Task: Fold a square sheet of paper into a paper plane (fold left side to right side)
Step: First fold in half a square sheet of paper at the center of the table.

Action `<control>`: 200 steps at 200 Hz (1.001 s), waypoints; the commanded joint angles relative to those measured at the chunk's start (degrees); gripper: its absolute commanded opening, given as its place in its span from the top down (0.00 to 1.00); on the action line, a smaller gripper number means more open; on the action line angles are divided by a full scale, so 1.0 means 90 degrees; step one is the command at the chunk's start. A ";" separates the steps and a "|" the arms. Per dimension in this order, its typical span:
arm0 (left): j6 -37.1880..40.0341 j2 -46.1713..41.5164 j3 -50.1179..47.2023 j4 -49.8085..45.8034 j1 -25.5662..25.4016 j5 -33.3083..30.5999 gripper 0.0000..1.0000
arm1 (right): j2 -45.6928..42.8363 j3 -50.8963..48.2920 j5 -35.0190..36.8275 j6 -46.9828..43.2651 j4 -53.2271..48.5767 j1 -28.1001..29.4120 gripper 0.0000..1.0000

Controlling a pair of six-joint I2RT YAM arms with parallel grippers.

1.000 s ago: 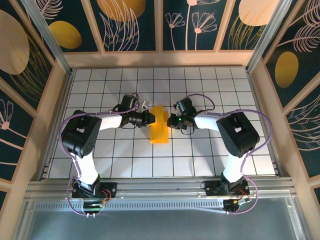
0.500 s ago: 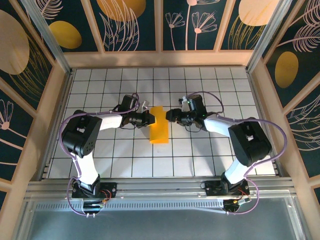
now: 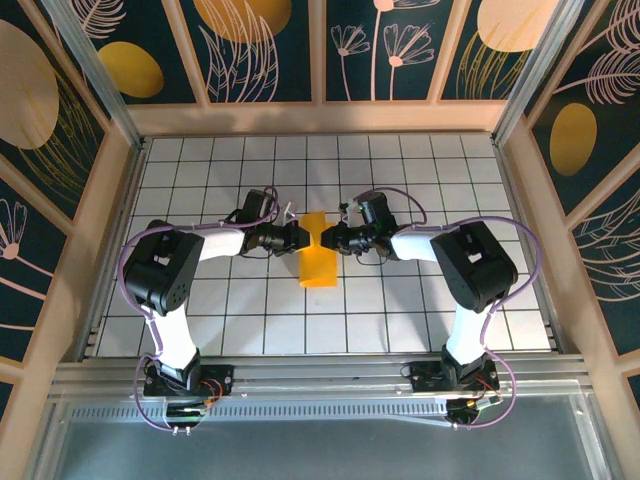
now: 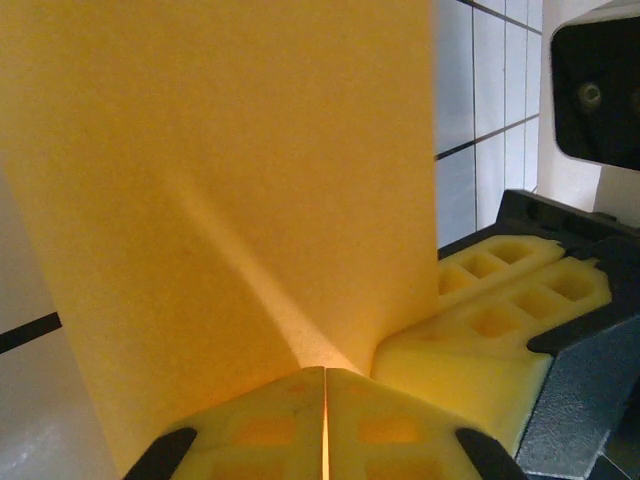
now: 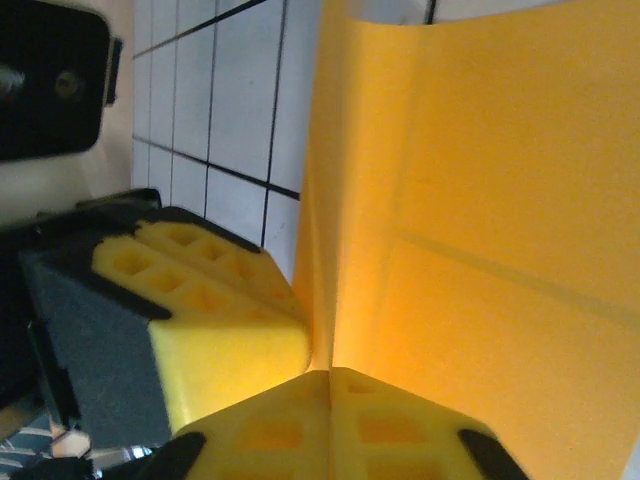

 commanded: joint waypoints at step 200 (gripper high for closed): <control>0.0527 -0.0028 0.0366 -0.1338 -0.0279 -0.1299 0.45 | 0.0075 0.0237 0.0970 -0.0293 -0.1023 0.0041 1.00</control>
